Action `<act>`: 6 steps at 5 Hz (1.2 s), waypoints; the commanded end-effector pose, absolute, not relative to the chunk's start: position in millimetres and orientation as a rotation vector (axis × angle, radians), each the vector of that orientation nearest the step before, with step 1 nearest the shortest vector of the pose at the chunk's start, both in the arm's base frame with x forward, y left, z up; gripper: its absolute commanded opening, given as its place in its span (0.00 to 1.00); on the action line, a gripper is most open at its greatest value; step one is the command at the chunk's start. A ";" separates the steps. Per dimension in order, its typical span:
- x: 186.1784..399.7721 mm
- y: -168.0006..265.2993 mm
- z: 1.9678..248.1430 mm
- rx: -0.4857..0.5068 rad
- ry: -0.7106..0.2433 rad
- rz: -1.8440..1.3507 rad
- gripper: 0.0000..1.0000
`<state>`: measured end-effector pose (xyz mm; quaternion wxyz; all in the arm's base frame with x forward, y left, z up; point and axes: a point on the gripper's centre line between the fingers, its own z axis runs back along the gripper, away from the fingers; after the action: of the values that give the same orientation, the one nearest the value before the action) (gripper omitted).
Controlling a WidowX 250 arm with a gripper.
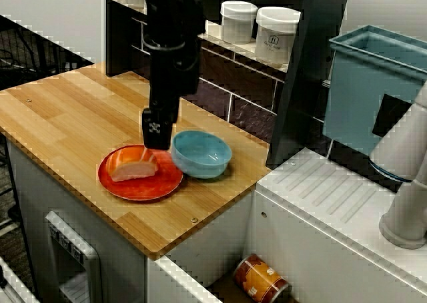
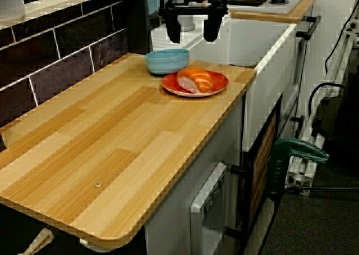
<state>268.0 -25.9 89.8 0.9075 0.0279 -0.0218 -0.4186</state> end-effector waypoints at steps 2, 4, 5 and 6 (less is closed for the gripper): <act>234.7 2.3 97.5 0.054 -0.028 -0.488 1.00; 227.6 3.4 80.7 0.065 -0.016 -0.410 1.00; 229.2 5.1 72.1 0.057 -0.023 -0.385 1.00; 232.0 5.0 68.1 0.057 -0.026 -0.379 1.00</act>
<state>237.4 10.6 61.4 0.9818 0.0252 -0.0023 -0.1880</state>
